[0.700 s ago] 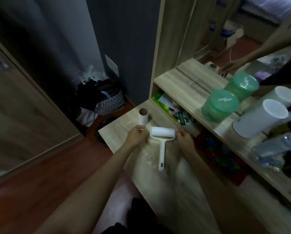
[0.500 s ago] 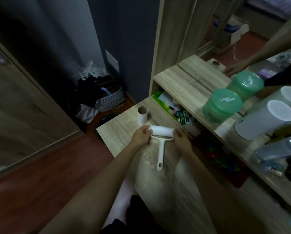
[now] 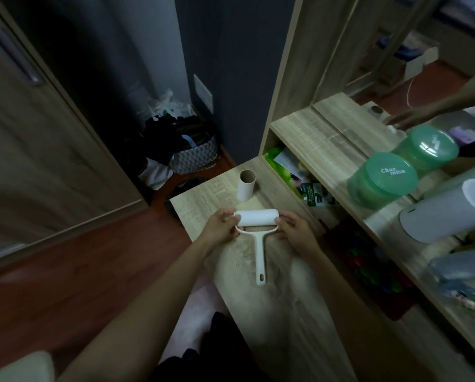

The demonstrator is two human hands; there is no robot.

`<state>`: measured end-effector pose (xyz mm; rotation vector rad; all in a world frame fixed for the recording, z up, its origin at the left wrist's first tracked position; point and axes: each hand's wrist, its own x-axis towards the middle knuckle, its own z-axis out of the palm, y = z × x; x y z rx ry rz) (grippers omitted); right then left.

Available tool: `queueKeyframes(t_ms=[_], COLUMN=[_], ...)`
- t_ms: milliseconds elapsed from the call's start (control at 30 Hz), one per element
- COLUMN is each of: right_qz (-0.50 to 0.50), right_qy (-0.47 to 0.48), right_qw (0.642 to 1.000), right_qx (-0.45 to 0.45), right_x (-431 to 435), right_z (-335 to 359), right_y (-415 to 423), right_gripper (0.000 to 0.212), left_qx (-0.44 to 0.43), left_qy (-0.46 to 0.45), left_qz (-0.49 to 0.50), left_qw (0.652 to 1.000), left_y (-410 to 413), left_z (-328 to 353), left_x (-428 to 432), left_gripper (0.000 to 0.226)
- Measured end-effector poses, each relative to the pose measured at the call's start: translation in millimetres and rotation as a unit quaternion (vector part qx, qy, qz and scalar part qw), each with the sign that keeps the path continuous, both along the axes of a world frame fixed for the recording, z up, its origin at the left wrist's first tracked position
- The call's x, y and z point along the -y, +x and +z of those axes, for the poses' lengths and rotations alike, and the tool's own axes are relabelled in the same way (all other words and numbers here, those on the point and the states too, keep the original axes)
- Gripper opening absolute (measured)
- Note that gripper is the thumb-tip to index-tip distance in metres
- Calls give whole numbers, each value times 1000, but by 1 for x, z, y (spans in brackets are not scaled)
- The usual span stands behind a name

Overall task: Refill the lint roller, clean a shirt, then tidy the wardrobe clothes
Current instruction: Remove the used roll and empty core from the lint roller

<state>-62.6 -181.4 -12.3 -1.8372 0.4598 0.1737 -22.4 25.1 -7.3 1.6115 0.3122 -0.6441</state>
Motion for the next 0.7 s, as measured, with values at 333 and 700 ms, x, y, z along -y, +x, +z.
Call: queueKeyframes(t_ms=[333, 700], right_qz=[-28, 85], right_qy=[215, 183], right_qw=[973, 977], right_qx=[-82, -71], right_x=[-26, -34], right_z=[3, 24], right_y=[7, 19], right_gripper=[25, 14], left_qx=[-28, 85], left_qy=[-32, 102], left_qz=[11, -90], left_qw=[999, 987], left_y=[-18, -40], left_z=[10, 13], left_x=[-41, -58], left_gripper=[38, 40])
